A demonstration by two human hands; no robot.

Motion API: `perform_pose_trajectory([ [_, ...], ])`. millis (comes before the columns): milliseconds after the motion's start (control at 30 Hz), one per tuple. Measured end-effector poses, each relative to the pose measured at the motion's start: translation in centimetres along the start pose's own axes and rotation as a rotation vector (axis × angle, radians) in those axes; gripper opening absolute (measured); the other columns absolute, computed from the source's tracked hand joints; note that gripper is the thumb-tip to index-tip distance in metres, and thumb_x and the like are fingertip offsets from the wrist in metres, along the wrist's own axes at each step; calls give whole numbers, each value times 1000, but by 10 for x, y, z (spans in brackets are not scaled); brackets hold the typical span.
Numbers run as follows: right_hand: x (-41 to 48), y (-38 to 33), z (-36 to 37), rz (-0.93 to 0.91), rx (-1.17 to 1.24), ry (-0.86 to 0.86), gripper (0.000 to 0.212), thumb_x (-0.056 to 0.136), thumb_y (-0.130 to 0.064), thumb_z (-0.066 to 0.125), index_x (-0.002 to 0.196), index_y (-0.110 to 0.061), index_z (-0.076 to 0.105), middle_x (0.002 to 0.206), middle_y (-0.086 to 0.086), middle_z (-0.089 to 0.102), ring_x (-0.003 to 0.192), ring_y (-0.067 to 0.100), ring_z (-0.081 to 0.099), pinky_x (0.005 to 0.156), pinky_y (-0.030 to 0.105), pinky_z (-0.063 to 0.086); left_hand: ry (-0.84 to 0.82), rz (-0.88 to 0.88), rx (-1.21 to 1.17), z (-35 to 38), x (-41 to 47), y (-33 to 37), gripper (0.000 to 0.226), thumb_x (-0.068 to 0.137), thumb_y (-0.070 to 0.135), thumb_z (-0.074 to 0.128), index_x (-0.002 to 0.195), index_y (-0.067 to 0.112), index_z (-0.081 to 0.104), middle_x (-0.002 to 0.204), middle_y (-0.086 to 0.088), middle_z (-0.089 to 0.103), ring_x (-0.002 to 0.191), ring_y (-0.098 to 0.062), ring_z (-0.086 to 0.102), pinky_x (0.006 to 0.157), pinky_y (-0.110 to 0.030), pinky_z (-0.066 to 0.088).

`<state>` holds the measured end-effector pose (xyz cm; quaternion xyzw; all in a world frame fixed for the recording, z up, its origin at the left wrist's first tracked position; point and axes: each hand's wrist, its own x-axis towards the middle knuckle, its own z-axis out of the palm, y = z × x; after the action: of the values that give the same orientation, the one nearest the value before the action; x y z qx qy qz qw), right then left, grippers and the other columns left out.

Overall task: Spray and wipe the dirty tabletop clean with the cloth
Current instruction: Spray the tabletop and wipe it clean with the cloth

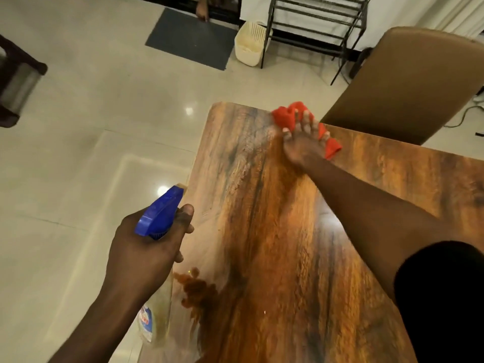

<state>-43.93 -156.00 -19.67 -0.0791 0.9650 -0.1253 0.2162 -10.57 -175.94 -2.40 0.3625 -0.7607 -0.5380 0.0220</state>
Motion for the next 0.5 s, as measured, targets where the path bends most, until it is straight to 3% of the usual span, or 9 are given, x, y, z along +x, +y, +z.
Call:
perform_pose_trajectory([
  [133, -33, -86, 53, -355, -163, -43, 72, 112, -58, 11, 171, -28, -18, 180, 4, -23, 165, 32, -23, 129, 63, -16, 17, -10, 1, -9, 10, -3, 7, 76, 78, 58, 75, 78, 65, 77, 8, 81, 48, -18, 71, 75, -45, 63],
  [233, -96, -112, 96, -574, -214, -69, 71, 112, -57, 12, 172, -30, -16, 181, 4, -18, 166, 30, -21, 131, 65, -11, 34, -3, 13, -14, 15, -5, 7, 79, 77, 60, 76, 77, 66, 77, 9, 81, 50, -18, 72, 74, -39, 60],
  [300, -147, -111, 120, -667, -227, -106, 70, 113, -57, 13, 173, -31, -12, 182, 2, -14, 167, 27, -20, 132, 65, -5, 59, 4, 18, -16, 17, -7, 12, 86, 70, 65, 81, 63, 73, 74, 5, 81, 51, -17, 73, 74, -38, 58],
  [400, -228, -89, 146, -781, -310, -159, 73, 112, -57, 21, 174, -30, -6, 184, 3, -9, 168, 29, -15, 132, 66, -3, 71, -6, 45, -18, 19, -12, 36, 90, 63, 69, 88, 28, 79, 63, -3, 77, 51, -15, 72, 69, -34, 54],
  [500, -303, -46, 161, -840, -303, -161, 68, 114, -57, 20, 175, -32, 4, 184, 0, -3, 169, 26, -11, 132, 64, -5, 71, -35, 78, -16, 18, -14, 34, 98, 53, 72, 80, 25, 79, 58, 6, 75, 51, -12, 72, 66, -28, 47],
])
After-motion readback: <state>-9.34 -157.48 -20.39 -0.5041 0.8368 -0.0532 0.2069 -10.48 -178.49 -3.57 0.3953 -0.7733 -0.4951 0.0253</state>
